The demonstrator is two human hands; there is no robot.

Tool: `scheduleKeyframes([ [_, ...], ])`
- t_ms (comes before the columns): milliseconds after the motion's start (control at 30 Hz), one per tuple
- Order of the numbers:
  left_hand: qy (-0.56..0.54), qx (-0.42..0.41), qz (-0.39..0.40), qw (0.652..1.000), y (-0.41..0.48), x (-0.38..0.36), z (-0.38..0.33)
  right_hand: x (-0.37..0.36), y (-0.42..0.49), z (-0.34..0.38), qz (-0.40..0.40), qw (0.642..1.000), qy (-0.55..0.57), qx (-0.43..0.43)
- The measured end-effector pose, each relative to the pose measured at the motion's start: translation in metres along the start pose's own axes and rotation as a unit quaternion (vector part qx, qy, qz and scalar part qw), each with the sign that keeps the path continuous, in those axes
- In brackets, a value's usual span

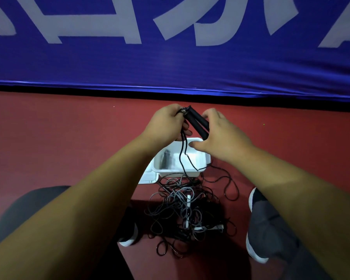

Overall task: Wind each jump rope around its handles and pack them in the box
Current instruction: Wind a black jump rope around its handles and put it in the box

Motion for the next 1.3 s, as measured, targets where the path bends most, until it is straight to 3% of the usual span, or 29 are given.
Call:
scheduleKeyframes([
  [133,-0.052,0.009,-0.017,0.998,0.001,0.0,-0.006,-0.002,0.006,-0.003,-0.038,0.999,-0.006,0.007],
  [333,-0.056,-0.007,-0.026,0.998,0.004,0.007,-0.011,0.006,0.015,-0.003,-0.056,0.993,0.1,-0.014],
  [467,-0.046,0.0,0.015,0.999,0.008,0.01,-0.004,0.019,0.014,0.004,-0.098,0.973,0.204,-0.04],
  [600,0.071,0.005,0.088,0.994,0.003,0.006,0.006,0.034,0.019,0.006,-0.132,0.921,0.357,-0.077],
  [667,0.08,0.008,0.101,0.992,0.0,0.002,0.008,0.041,0.022,0.003,-0.139,0.887,0.431,-0.086],
  [800,-0.052,-0.01,0.05,0.997,-0.001,0.003,-0.005,0.047,0.025,0.001,-0.119,0.835,0.528,-0.095],
  [900,-0.207,-0.033,0.077,0.975,-0.004,0.002,-0.024,0.045,0.027,0.0,-0.078,0.759,0.634,-0.127],
  [967,-0.267,-0.056,0.084,0.958,-0.008,0.003,-0.035,0.046,0.028,-0.001,-0.064,0.728,0.667,-0.144],
  [1133,-0.264,-0.103,0.098,0.954,-0.011,0.006,-0.036,0.049,0.031,-0.004,-0.048,0.74,0.661,-0.116],
  [1300,-0.235,-0.071,0.117,0.962,-0.009,0.005,-0.03,0.048,0.026,0.006,0.029,0.689,0.72,-0.08],
])
Point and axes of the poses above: each hand's wrist, its own y-axis towards the middle knuckle, its own x-axis out of the back of the hand, z = x × y, the point moved 2 cm from there along y, towards the middle knuckle, and after that the axes turned 3 degrees about -x, right-handed, at the moved point
